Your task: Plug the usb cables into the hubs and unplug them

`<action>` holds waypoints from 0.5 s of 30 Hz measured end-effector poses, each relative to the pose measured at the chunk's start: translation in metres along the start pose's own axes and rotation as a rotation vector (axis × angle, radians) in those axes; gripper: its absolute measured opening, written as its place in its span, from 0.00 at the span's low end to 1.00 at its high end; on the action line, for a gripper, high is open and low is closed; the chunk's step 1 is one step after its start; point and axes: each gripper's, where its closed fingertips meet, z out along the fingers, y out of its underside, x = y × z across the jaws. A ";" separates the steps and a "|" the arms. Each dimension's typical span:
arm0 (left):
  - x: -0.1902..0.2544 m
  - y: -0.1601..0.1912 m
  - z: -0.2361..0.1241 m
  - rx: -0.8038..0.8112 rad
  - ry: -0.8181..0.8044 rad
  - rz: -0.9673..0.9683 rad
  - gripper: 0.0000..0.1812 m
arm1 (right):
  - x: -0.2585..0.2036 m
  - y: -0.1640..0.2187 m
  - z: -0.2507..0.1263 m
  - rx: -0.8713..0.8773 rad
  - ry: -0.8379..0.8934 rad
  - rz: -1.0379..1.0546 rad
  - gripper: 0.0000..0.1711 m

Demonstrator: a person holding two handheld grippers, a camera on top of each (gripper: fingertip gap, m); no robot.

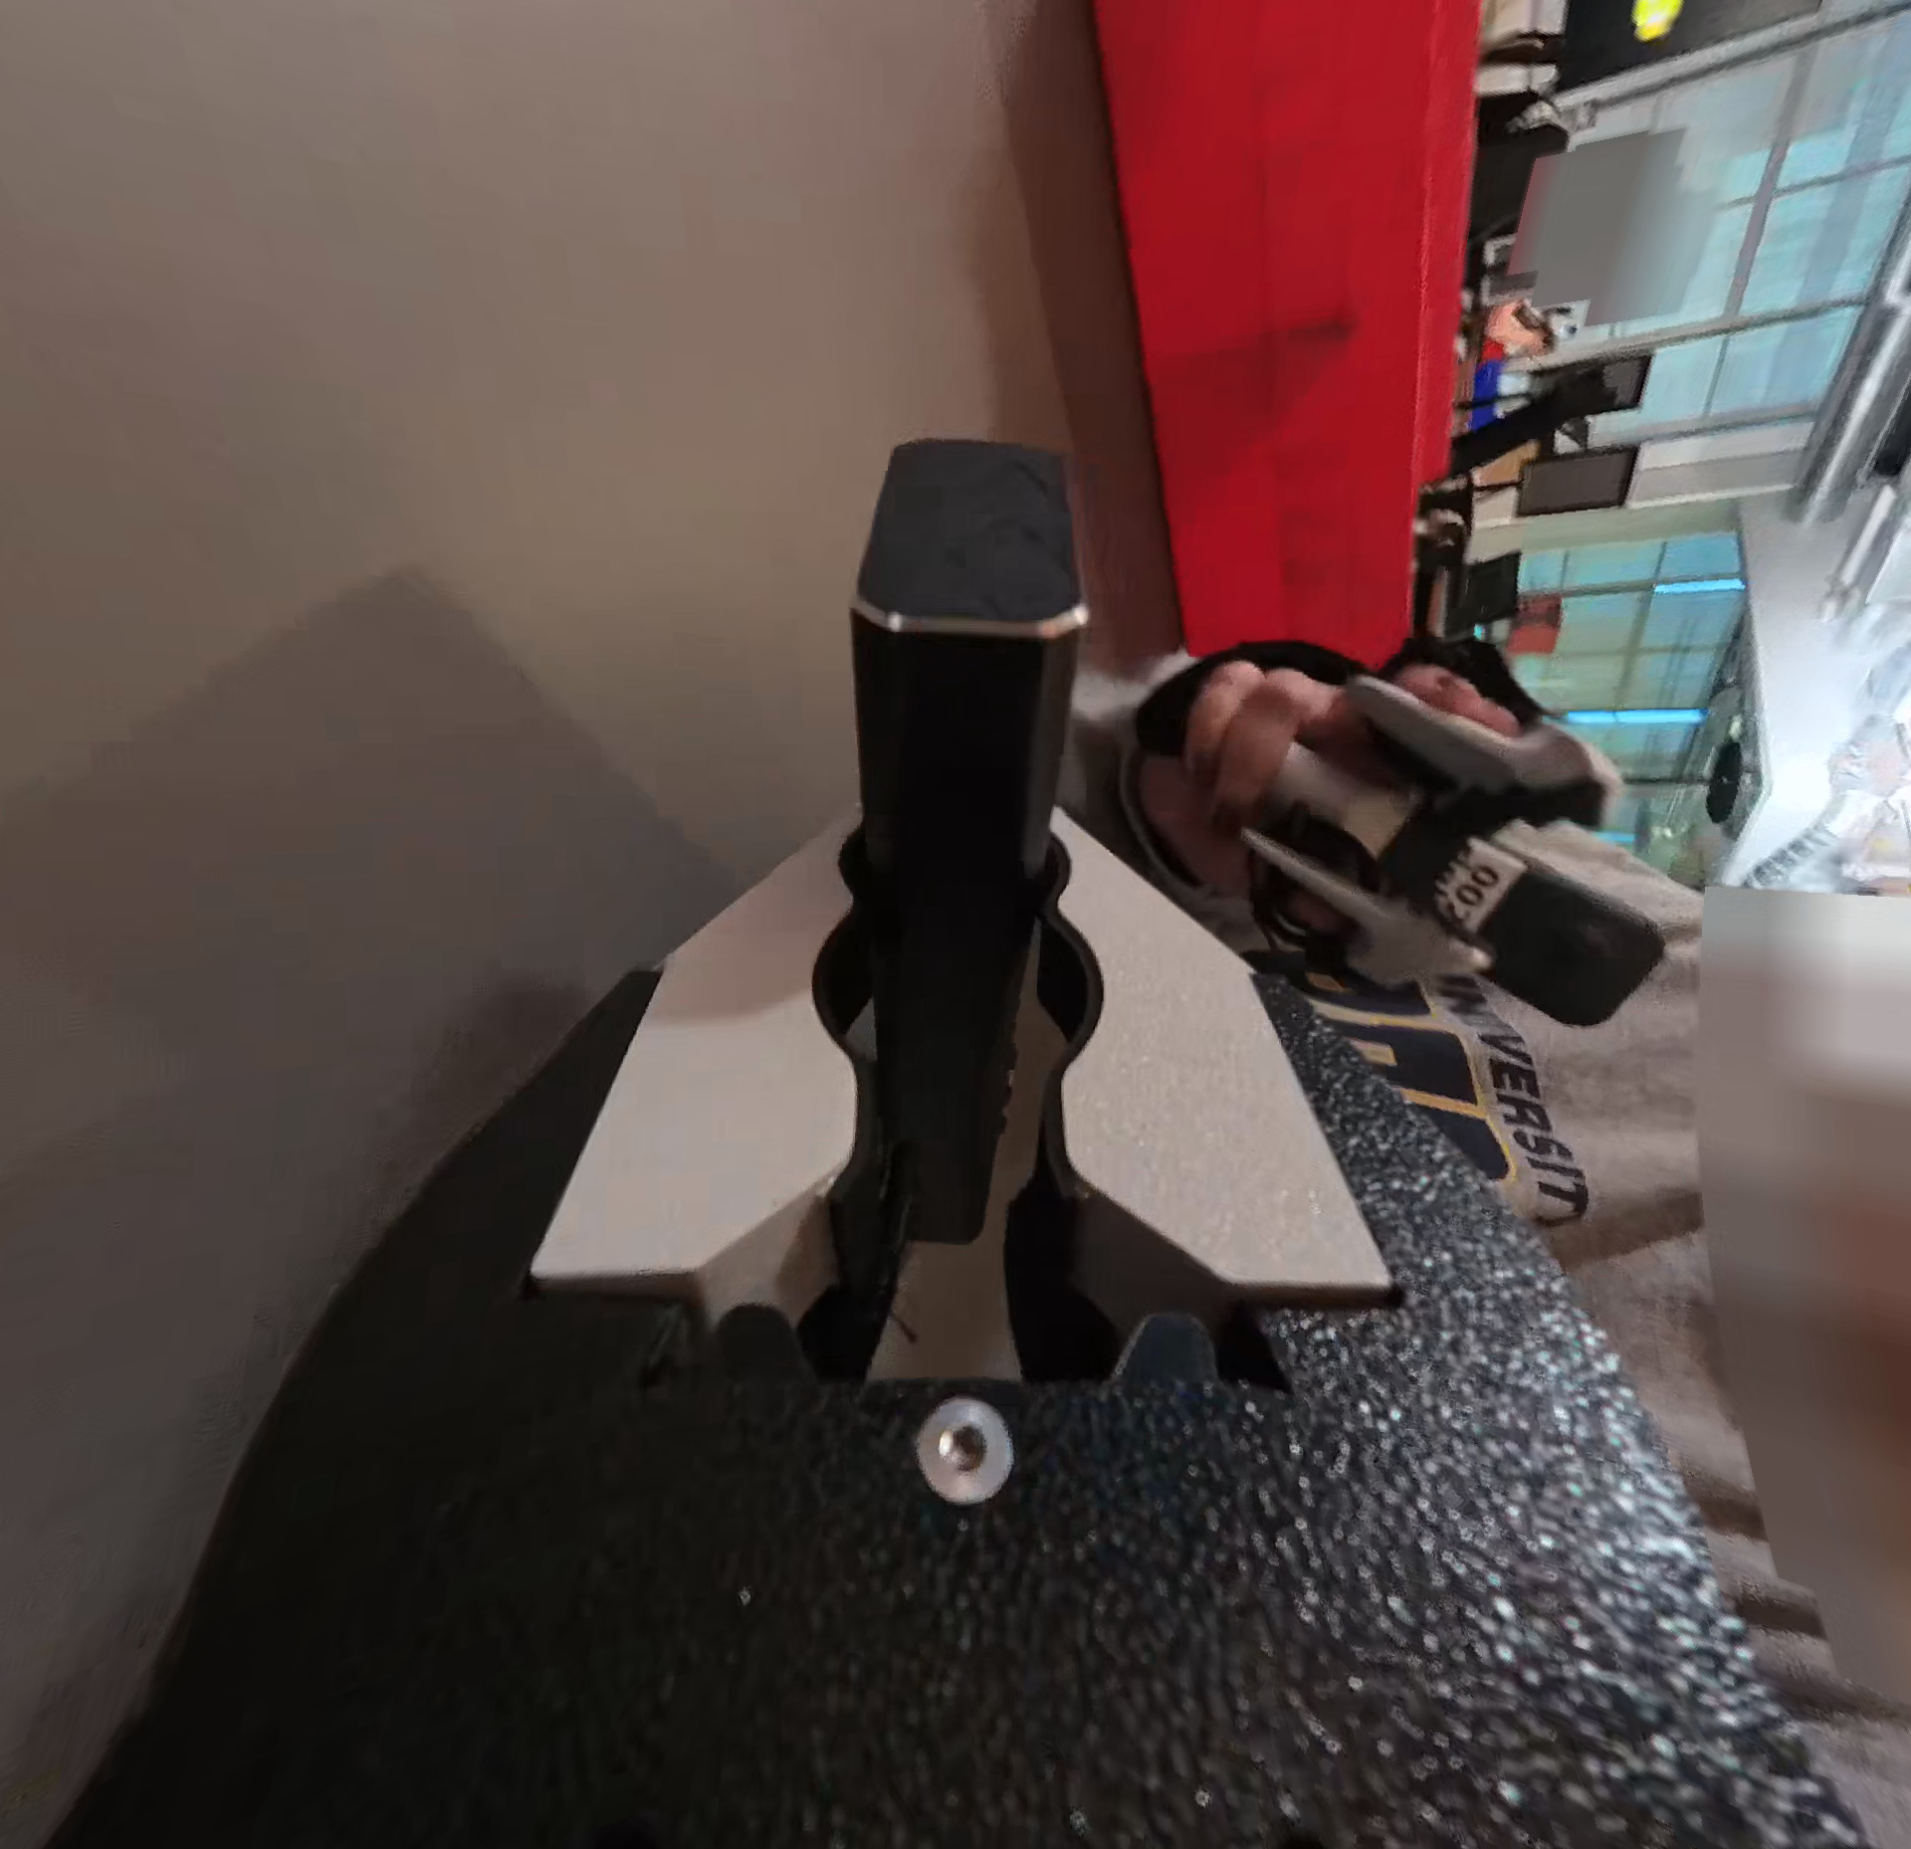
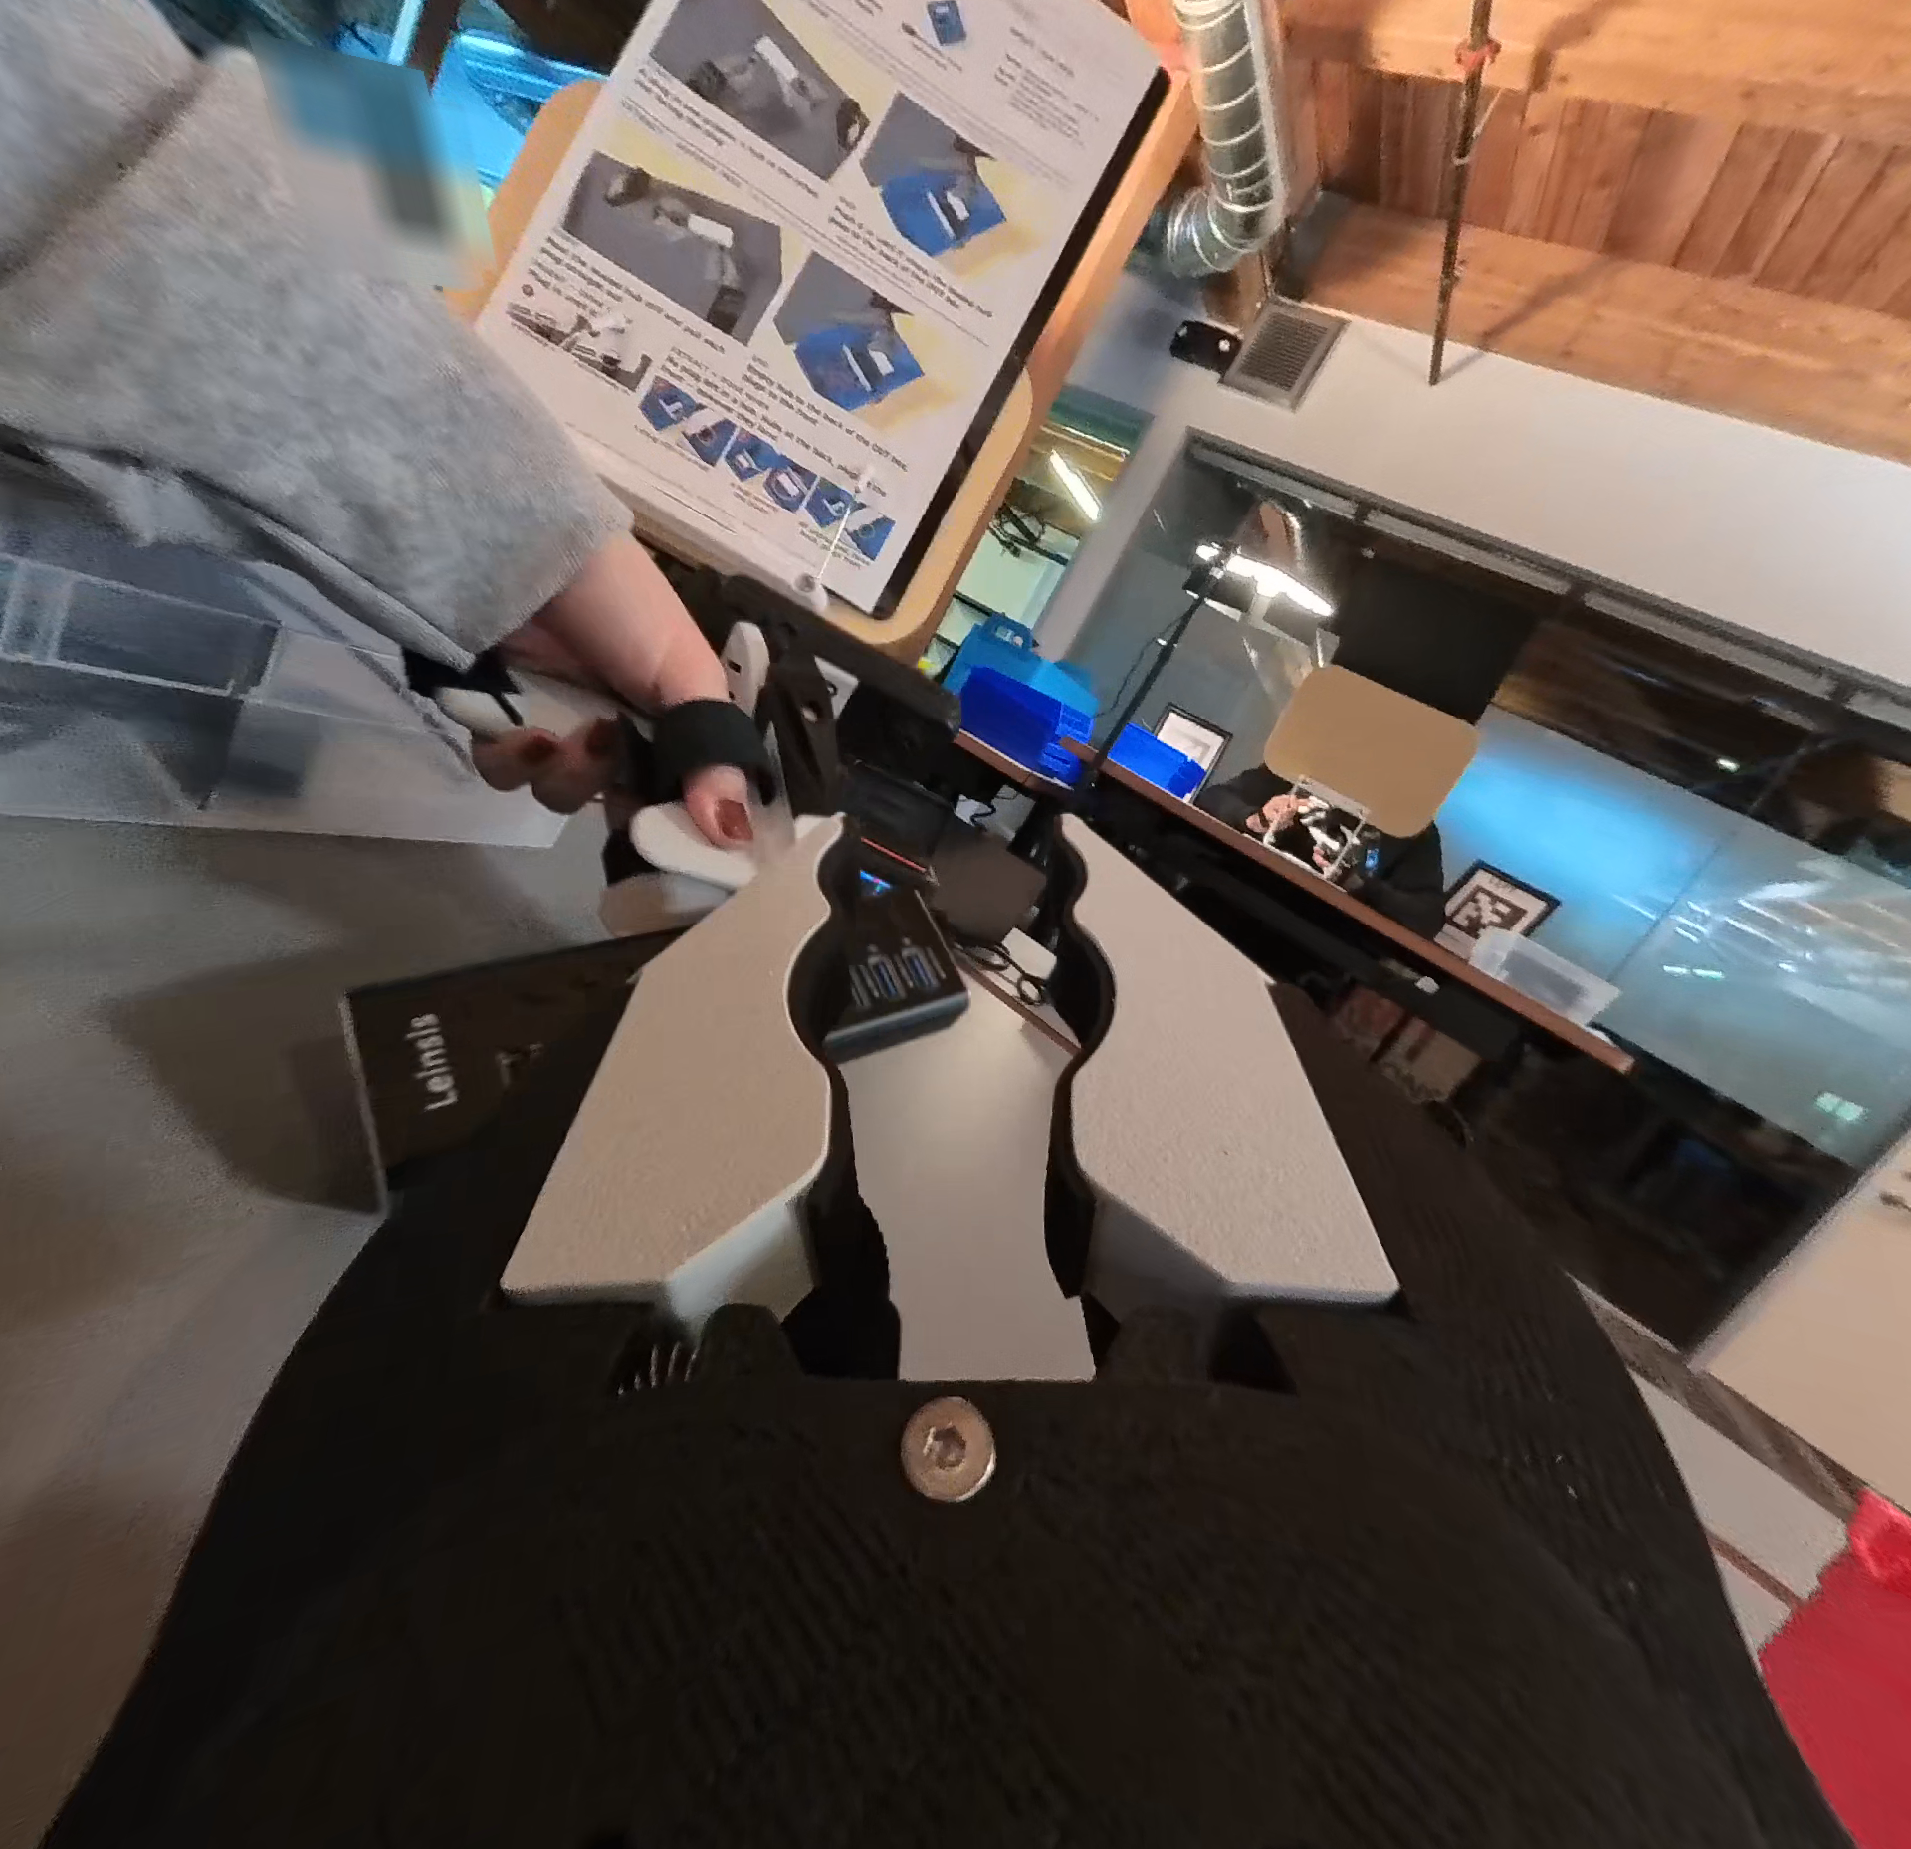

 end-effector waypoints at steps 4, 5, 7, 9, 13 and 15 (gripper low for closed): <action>-0.033 -0.007 0.001 -0.008 -0.142 -0.032 0.17 | -0.001 0.008 0.003 -0.027 -0.011 0.029 0.20; -0.037 -0.007 0.001 -0.015 -0.164 -0.037 0.17 | 0.000 0.010 0.004 -0.035 -0.013 0.041 0.20; -0.034 -0.009 0.001 -0.013 -0.155 -0.034 0.20 | 0.001 0.012 0.004 -0.043 -0.012 0.057 0.20; -0.030 -0.014 -0.004 0.014 -0.188 -0.004 0.28 | 0.001 0.013 0.004 -0.047 -0.015 0.062 0.20; -0.017 -0.027 -0.035 0.107 -0.324 0.119 0.42 | 0.000 0.015 0.004 -0.055 -0.024 0.064 0.20; 0.003 -0.033 -0.062 0.174 -0.380 0.225 0.44 | -0.001 0.017 0.004 -0.062 -0.027 0.064 0.20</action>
